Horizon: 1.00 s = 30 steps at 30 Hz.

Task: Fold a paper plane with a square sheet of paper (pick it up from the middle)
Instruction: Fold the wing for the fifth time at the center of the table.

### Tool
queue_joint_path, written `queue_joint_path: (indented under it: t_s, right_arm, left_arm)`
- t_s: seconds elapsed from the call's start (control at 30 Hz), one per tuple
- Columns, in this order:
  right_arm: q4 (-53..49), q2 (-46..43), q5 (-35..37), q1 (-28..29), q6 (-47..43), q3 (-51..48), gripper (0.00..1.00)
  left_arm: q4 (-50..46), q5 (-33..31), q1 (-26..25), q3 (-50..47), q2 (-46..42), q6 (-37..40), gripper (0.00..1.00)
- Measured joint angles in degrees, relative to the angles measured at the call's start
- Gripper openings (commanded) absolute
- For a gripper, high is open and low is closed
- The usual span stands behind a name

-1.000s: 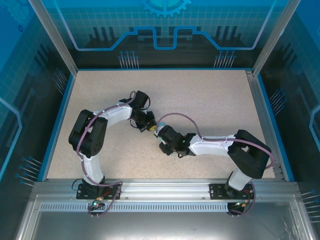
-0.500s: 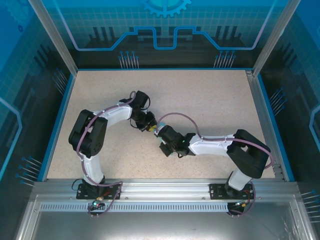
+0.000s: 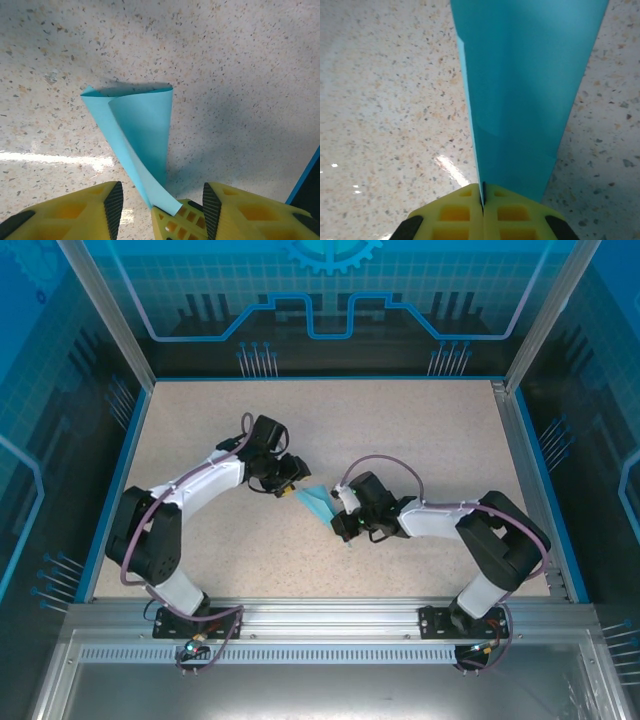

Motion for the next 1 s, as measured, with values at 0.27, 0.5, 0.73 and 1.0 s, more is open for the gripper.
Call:
queue_joint_path:
  t_s: [0.27, 0.5, 0.73, 1.0]
  right_arm:
    - [4.42, 1.81, -8.28, -2.58, 2.62, -0.2, 0.02]
    - [6.54, 6.1, -12.13, -3.52, 5.03, -0.2, 0.03]
    - [7.82, 7.8, -14.95, -4.35, 6.69, -0.17, 0.03]
    - [9.53, 10.16, -20.87, -6.69, 9.55, 0.15, 0.03]
  left_arm:
    - [2.4, -0.09, 0.0, -4.02, -0.39, 0.02, 0.43]
    - [5.51, 0.57, 0.0, -7.17, -0.66, 0.0, 0.38]
    - [7.21, 1.2, 0.0, -7.76, -0.74, 0.0, 0.36]
    - [9.84, 2.32, -0.07, -10.4, -2.25, 0.33, 0.35]
